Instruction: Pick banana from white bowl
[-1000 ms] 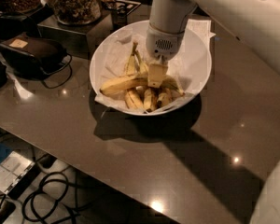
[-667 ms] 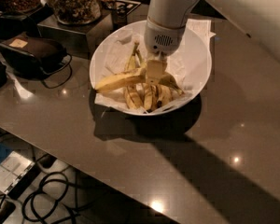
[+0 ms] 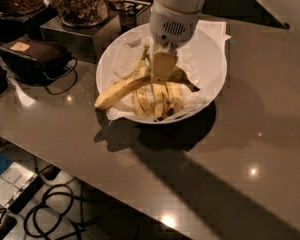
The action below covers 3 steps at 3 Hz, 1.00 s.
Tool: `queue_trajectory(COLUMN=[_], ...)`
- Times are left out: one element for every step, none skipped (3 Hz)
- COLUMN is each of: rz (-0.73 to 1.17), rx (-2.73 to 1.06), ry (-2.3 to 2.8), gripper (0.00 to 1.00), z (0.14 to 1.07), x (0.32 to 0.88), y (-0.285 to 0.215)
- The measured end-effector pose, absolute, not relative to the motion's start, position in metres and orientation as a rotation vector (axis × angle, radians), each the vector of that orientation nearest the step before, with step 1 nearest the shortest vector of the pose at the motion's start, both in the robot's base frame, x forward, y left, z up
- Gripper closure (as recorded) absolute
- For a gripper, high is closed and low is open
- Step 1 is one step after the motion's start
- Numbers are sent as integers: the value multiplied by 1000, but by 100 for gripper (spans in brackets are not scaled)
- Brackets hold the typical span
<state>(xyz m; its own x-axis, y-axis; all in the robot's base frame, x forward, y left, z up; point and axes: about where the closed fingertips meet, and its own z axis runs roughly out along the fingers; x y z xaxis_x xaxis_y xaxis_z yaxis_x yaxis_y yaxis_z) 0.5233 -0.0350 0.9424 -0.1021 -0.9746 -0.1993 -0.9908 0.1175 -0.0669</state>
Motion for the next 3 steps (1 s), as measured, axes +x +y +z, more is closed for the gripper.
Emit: queue_trajectory(rz=[104,103,132], rx=[-2012,-2013,-2030], ry=[2136,2135,2092], gripper=[100,100,100], z=[959,959,958], x=[511,510,507], y=[-22,-21,-5])
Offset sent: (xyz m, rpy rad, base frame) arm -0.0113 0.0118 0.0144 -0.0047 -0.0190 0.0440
